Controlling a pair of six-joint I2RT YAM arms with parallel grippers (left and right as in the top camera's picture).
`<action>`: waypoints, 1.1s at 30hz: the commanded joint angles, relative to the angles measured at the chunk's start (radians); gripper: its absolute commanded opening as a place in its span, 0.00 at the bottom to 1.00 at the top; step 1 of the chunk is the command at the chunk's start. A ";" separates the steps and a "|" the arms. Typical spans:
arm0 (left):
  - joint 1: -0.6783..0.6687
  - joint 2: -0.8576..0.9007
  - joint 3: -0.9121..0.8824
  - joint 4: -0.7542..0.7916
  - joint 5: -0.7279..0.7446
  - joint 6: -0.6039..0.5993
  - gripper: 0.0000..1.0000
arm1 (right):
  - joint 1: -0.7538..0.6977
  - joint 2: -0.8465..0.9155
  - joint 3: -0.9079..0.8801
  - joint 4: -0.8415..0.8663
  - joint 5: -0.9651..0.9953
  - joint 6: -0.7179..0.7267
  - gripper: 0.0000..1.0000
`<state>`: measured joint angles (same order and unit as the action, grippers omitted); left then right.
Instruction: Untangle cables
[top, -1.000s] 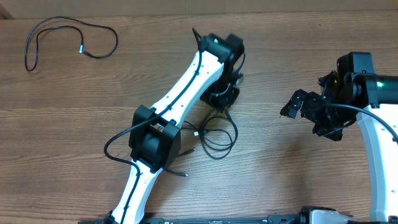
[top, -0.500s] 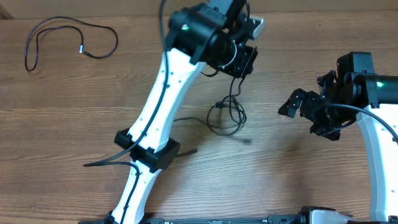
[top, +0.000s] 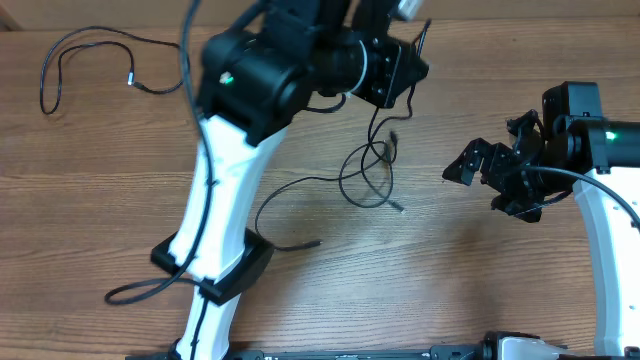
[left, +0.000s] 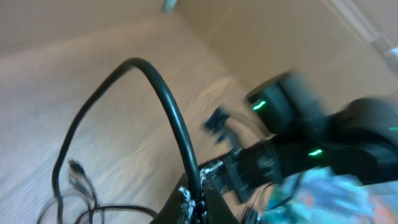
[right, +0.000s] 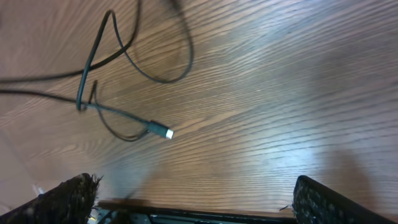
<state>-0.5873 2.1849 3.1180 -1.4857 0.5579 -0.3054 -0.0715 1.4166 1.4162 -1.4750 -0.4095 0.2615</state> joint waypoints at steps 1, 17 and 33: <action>0.005 -0.100 0.024 0.072 0.023 -0.105 0.04 | -0.001 -0.006 -0.004 0.016 -0.078 -0.002 1.00; 0.004 -0.177 0.023 0.229 0.039 -0.269 0.04 | -0.001 -0.006 -0.004 0.144 -0.562 -0.001 1.00; 0.004 -0.177 0.017 0.293 0.113 -0.331 0.04 | 0.207 -0.006 -0.004 0.238 -0.224 0.312 1.00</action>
<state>-0.5873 2.0048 3.1325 -1.2034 0.6491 -0.6262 0.0807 1.4166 1.4162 -1.2438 -0.7956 0.4500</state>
